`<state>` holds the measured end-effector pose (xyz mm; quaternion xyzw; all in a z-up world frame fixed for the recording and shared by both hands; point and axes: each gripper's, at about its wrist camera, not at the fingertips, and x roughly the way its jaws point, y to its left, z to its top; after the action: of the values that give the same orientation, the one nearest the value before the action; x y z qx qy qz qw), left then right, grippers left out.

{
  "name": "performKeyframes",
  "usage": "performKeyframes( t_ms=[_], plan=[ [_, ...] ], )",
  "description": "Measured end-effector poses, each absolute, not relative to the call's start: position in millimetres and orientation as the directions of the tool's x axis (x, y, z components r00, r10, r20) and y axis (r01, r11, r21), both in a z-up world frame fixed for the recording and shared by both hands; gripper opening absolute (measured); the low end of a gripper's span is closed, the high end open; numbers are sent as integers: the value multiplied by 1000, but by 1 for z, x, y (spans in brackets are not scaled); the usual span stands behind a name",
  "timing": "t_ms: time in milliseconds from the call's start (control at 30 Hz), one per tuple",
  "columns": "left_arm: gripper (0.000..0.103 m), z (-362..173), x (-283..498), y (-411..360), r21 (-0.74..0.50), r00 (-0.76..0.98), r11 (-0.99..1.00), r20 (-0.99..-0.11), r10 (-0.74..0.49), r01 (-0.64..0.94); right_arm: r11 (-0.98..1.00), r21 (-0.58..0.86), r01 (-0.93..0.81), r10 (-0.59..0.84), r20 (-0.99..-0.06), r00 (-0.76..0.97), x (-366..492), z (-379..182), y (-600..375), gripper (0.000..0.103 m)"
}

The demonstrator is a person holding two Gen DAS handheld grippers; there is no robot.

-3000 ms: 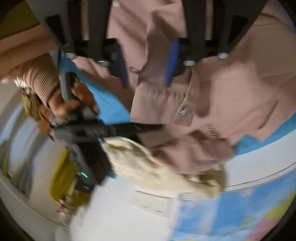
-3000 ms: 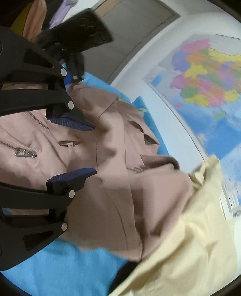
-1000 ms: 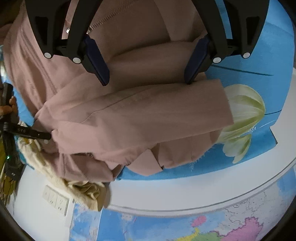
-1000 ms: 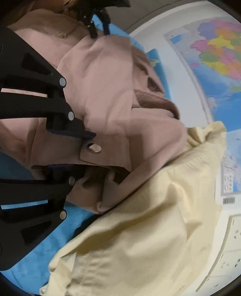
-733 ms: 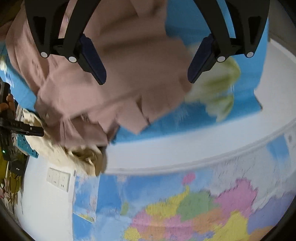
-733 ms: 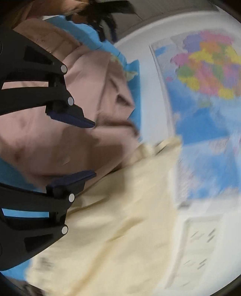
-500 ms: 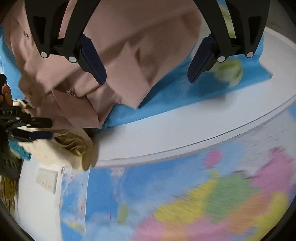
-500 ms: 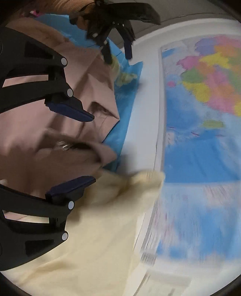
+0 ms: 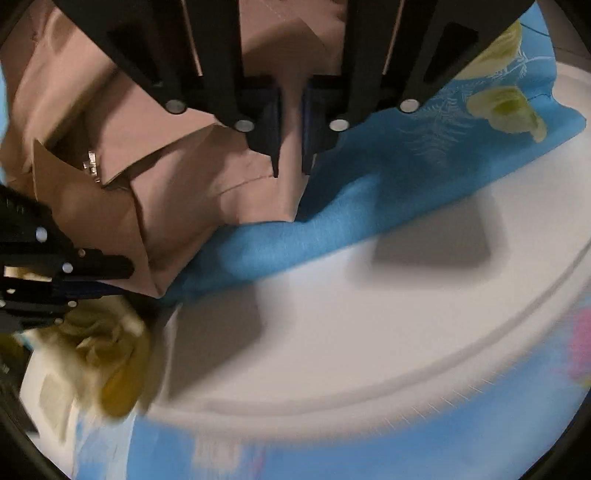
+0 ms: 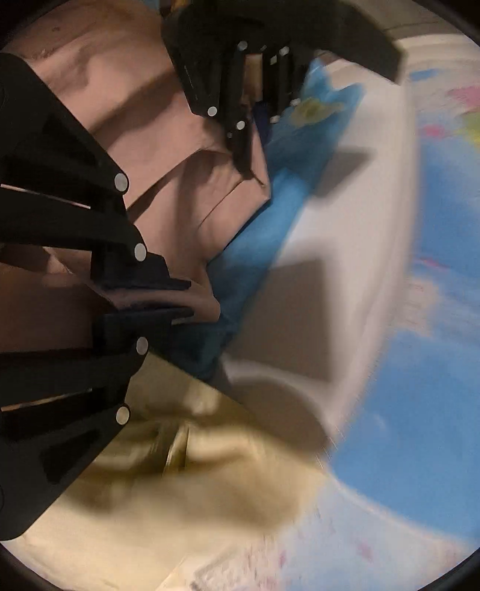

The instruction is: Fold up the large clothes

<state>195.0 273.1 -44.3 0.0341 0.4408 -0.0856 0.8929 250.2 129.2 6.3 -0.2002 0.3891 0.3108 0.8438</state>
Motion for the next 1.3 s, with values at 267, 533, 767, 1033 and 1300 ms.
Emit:
performKeyframes(
  t_ms=[267, 533, 767, 1033, 1300],
  plan=[
    [6, -15, 166, 292, -33, 739, 989, -660, -131, 146, 789, 39, -614, 477, -668, 571, 253, 24, 81, 7],
    [43, -40, 177, 294, 8, 707, 999, -707, -22, 40, 810, -44, -585, 402, -684, 608, 256, 14, 111, 25],
    [61, -13, 120, 292, 87, 798, 996, -601, 46, 8, 751, -48, -659, 507, -598, 621, 206, 38, 92, 33],
    [67, -1, 78, 250, 122, 824, 992, -564, 57, 15, 692, -74, -718, 477, -700, 532, 195, 2, 108, 27],
    [67, 0, 57, 239, 126, 826, 992, -559, 68, 4, 741, -33, -670, 445, -724, 527, 210, -15, 104, 19]
  ],
)
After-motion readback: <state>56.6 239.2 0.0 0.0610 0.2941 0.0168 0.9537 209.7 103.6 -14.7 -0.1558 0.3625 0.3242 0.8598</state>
